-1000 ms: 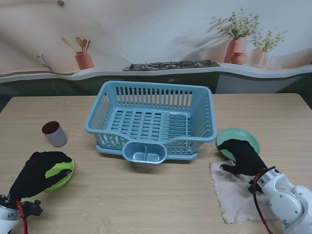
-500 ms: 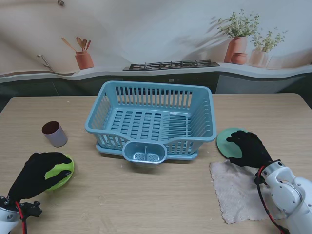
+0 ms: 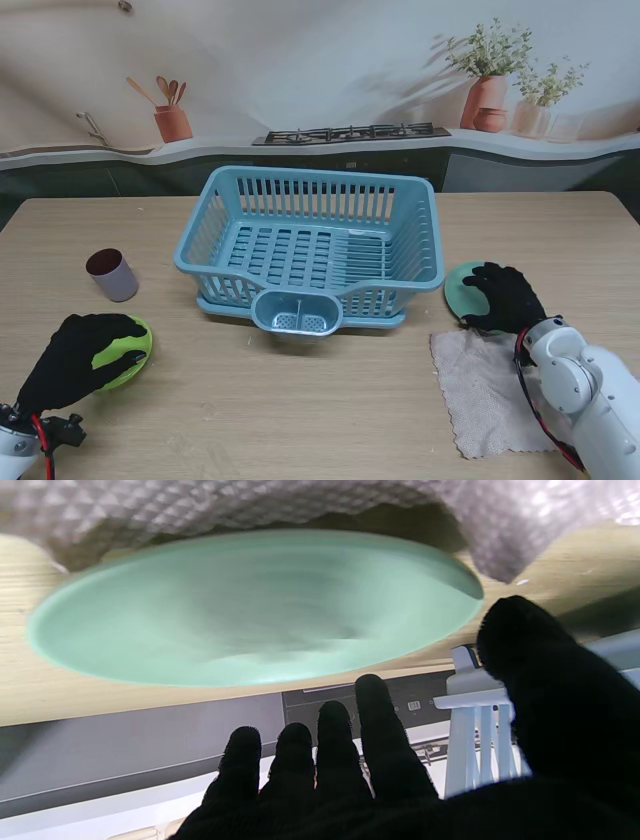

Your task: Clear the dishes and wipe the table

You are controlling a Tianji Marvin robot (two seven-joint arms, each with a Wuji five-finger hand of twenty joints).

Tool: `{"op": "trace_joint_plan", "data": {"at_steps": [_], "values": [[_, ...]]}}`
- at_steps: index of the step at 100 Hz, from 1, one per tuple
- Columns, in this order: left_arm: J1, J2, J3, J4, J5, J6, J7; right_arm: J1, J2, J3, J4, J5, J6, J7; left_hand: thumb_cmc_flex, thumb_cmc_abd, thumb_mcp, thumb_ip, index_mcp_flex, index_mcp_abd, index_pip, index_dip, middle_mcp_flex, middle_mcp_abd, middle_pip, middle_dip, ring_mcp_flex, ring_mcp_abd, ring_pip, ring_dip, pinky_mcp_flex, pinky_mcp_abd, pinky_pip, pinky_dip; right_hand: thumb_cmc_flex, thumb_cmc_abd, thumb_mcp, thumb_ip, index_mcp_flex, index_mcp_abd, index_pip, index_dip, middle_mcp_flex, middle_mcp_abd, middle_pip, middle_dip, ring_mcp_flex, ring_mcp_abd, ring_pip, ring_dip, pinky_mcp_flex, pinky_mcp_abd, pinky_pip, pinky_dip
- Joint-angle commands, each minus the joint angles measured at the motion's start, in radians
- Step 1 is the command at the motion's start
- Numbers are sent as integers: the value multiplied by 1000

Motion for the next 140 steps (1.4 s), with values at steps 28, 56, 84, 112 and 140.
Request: {"op": "trace_joint_plan", "data": {"at_steps": [28,56,84,112,140], "values": [[4,-3,1,-7,-3,1,-18,21,1,-42,24,-9,70,40,-15,12,6,-30,6,-11,-3,-1,4,2,-9,-1,8,-5,-9,7,-16,0,-24,-20,-41,19,-27,15,-45,-17,-16,-10,-44,-15,-42,-15,-39,-38,-53,10,5,-44,-49,-28],[1,0,4,-8,-13,8,-35,6,3,-54,24,-13,120,64,-15,15,6,-30,6,-9,-3,-2,4,2,-9,-1,8,-4,-10,7,-16,1,-25,-20,-15,2,-11,19,-61,-7,-24,-8,-46,-14,-75,-19,-42,-42,-73,17,12,-52,-63,-41],[-3,3,9,-8,-21,16,-47,-1,3,-57,21,-6,140,80,-14,16,3,-30,7,-11,-4,-2,4,3,-10,-1,7,-3,-11,7,-18,0,-26,-21,-5,-8,6,17,-68,1,-26,-6,-45,-10,-87,-15,-42,-39,-77,23,10,-32,-64,-42],[-7,4,12,-6,-24,17,-52,-3,-2,-66,19,35,169,94,-12,22,-1,-30,7,-11,-4,-2,4,1,-10,-1,8,-4,-11,7,-18,0,-26,-21,112,42,138,11,-57,12,17,10,-37,-13,-18,11,-21,-33,-10,33,-9,-9,-2,24],[-10,5,14,-6,-27,19,-57,-12,-8,-62,9,62,175,92,-6,28,-10,-30,7,-12,-4,-3,5,2,-11,-1,8,-5,-11,7,-18,0,-26,-21,392,203,184,2,-22,6,151,-9,-18,-12,144,57,8,-24,155,4,19,33,56,86]]}}
